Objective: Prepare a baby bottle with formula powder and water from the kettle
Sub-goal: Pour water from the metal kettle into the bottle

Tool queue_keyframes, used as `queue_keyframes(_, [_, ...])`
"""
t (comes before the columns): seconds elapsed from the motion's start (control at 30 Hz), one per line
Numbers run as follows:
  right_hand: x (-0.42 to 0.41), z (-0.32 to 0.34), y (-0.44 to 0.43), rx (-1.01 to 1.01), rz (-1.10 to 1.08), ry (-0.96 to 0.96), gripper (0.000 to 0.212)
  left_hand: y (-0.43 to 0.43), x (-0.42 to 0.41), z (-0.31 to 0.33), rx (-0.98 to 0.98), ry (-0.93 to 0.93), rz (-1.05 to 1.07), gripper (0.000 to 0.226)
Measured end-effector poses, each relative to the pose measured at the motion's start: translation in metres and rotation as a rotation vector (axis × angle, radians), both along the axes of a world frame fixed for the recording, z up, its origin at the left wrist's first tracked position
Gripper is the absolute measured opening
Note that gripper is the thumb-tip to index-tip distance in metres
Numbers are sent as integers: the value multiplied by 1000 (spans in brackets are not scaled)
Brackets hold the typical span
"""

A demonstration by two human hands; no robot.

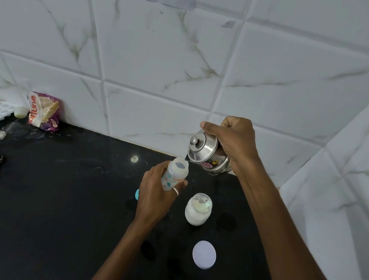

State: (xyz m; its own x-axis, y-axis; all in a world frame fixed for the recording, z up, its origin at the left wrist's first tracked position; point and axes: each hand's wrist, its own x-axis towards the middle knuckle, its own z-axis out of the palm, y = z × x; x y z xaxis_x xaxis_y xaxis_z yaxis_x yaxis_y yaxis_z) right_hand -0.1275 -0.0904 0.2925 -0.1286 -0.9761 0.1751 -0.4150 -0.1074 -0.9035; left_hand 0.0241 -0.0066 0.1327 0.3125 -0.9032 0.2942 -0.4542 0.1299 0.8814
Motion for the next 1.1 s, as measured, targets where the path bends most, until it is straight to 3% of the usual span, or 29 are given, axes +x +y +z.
queue_keyframes(1.1, [12,9,-8,-95,74,221,55,5,4,-3,14,17,-26,60])
